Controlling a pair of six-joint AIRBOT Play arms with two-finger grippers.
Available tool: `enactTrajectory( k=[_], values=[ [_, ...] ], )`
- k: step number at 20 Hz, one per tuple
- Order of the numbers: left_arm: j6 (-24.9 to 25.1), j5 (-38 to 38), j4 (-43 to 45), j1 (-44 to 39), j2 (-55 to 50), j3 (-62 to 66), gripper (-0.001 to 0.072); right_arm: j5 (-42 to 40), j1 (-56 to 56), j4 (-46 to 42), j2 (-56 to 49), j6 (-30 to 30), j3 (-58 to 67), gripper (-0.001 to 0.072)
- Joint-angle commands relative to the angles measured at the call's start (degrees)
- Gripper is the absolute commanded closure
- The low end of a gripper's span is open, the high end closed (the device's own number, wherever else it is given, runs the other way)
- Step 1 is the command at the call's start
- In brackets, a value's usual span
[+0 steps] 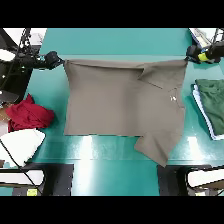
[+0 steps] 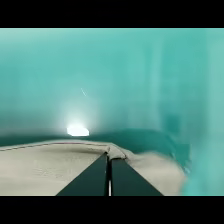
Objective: Fold the shirts.
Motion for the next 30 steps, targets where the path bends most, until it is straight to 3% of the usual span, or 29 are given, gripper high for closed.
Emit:
enactTrajectory(
  k=[1, 6, 10, 11, 12, 13, 17, 19, 25, 26, 27, 30],
  values=[
    [1.73, -2.19, 4.85, 0.02, -0.33, -2.82, 0.0681, -0.37, 2.45, -8.41, 3.98, -0.46, -10.03, 0.0697],
    [1.77, -1.55, 6.29, 0.02, -0.33, -11.87, 0.0681, -4.87, 2.56, -8.22, 9.38, 1.46, -27.93, 0.0696],
    [1.22, -1.68, 6.25, 0.04, -0.28, -13.70, 0.0678, -9.31, 2.56, -1.55, 12.24, 1.44, -34.86, 0.0693],
    [0.28, -2.10, 6.25, 0.04, -0.22, -13.70, 0.0522, -9.33, 2.54, 0.26, 12.35, 1.42, -35.01, 0.0661],
    [-0.48, -2.84, 6.27, 0.04, -0.15, -13.66, 0.0198, -8.81, 2.54, 1.40, 12.35, 1.42, -34.53, 0.0441],
    [-1.51, -4.24, 6.32, 0.07, -0.09, -13.42, 0.0097, -7.61, 2.54, 1.75, 12.35, 1.44, -33.64, 0.0291],
    [-1.92, -15.72, 9.75, 3.15, 3.23, -11.13, 0.0096, 4.09, 1.57, 1.66, 14.38, -2.95, -28.24, 0.0276],
    [-3.50, -20.52, 15.65, 4.37, 7.76, -12.63, 0.0096, 7.58, 0.24, 1.81, 18.16, -5.09, -28.11, 0.0277],
    [-6.45, -23.58, 18.86, 4.07, 21.64, -34.49, 0.0107, 12.07, -3.48, 6.64, 26.08, -7.52, -28.11, 0.0278],
    [-6.40, -23.61, 18.80, 4.07, 23.02, -37.64, 0.0244, 12.02, -3.78, 8.11, 26.71, -7.87, -28.11, 0.0282],
    [-6.38, -23.56, 18.73, 4.07, 23.82, -39.95, 0.0287, 11.98, -3.80, 9.27, 27.06, -7.93, -28.11, 0.0283],
    [-7.56, -22.93, 18.73, 4.07, 24.59, -43.54, 0.0287, 12.57, -3.80, 9.35, 27.41, -7.98, -28.11, 0.0283]
  ],
)
